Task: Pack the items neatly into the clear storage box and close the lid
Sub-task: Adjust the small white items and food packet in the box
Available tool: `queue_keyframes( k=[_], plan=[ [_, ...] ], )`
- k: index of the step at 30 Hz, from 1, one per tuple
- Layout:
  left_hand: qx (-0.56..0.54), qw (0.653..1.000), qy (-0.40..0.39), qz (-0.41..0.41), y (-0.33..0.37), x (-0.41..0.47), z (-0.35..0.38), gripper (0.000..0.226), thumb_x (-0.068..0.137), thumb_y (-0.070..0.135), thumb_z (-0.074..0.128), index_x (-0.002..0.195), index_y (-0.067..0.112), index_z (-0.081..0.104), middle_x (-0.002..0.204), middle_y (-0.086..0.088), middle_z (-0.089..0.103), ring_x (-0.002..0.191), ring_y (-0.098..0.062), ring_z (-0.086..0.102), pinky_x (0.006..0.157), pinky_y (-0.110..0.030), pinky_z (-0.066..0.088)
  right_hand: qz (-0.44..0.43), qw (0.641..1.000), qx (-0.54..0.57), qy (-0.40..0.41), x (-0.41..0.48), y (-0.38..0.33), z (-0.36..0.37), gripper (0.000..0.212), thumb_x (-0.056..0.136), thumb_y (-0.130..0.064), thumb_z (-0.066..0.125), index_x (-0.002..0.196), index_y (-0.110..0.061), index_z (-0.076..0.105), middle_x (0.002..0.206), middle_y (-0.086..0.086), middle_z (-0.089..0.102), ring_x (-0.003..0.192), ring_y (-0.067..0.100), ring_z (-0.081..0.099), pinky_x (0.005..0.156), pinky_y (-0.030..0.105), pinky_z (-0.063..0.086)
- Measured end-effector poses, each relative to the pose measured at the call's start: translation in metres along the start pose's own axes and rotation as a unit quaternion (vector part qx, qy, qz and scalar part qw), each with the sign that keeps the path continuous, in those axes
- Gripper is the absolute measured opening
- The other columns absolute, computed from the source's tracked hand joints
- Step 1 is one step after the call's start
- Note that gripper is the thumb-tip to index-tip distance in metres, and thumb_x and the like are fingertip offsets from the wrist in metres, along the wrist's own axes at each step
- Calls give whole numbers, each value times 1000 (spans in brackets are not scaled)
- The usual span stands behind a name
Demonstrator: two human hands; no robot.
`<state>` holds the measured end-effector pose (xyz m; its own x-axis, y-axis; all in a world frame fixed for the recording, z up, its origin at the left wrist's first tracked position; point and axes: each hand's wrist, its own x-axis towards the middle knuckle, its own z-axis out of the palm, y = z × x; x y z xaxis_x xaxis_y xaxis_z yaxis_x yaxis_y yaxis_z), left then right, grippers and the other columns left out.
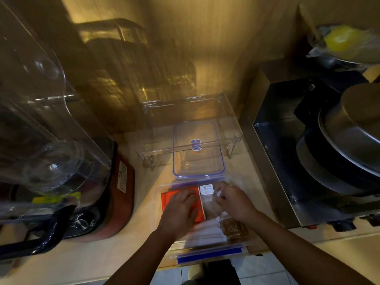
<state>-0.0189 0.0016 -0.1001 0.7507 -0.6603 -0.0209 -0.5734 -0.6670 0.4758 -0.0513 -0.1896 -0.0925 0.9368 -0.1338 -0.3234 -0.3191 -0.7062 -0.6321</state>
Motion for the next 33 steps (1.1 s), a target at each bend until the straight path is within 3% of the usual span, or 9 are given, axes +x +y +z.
queue_keyframes(
  k=[5,12,15,20,24,26,28,31,33],
  plan=[
    [-6,999,-6,-33,-1,2,-1,40,87,27,55,127,26,49,137,5,47,126,-12,39,103,-26,25,28,997,76,12,9,-5,7,23,82,-16,63,105,-18,59,88,1,69,85,19,63,76,30,49],
    [-41,998,5,-53,3,6,-7,48,83,23,62,128,25,47,134,3,51,126,-14,42,101,-22,22,-27,998,-47,18,10,-9,6,10,78,-19,65,81,-19,55,84,-1,59,81,19,56,67,26,37],
    [-110,991,12,-75,11,10,-11,51,82,22,65,129,27,45,135,2,52,126,-15,43,101,-24,27,-41,998,40,-1,8,-8,-4,16,75,-12,70,76,-15,55,66,-9,45,68,14,47,64,28,37],
    [-196,978,-8,-78,25,18,-15,36,84,24,67,118,22,55,117,3,58,111,-13,51,93,-24,41,-27,981,184,-56,-2,-9,-26,24,73,-10,74,82,-29,61,67,-7,56,62,4,56,61,24,48],
    [-357,924,-22,-136,32,24,-20,22,78,16,72,97,10,61,97,-4,64,90,-11,61,78,-23,50,-6,966,249,-68,-6,-12,-34,25,73,-10,74,87,-26,62,77,-1,63,71,11,62,66,31,52],
    [-423,891,-1,-162,33,25,-20,18,78,6,71,92,4,60,88,-4,63,74,2,60,65,-13,49,-10,978,203,-48,-7,-11,-37,26,75,-12,73,97,-22,62,88,2,62,83,16,60,75,31,49],
    [-447,875,40,-179,32,25,-19,14,80,2,68,89,4,58,85,-2,60,66,7,57,59,-10,47,-41,999,20,-22,-6,-8,-36,31,80,-17,66,110,-19,59,103,0,59,99,18,55,84,30,45],
    [-462,855,92,-217,29,25,-19,10,82,6,67,89,8,60,83,0,62,73,-7,61,63,-19,49,-61,970,-233,-17,-6,-5,-28,44,83,-13,56,126,-14,48,129,7,53,118,24,48,97,31,39],
    [-462,849,103,-236,28,24,-18,8,83,9,66,89,11,61,83,1,63,73,-8,61,63,-22,49,-57,945,-321,-27,-5,-6,-18,47,81,-8,56,127,-7,46,127,17,54,116,30,51,97,36,41]
  ],
)
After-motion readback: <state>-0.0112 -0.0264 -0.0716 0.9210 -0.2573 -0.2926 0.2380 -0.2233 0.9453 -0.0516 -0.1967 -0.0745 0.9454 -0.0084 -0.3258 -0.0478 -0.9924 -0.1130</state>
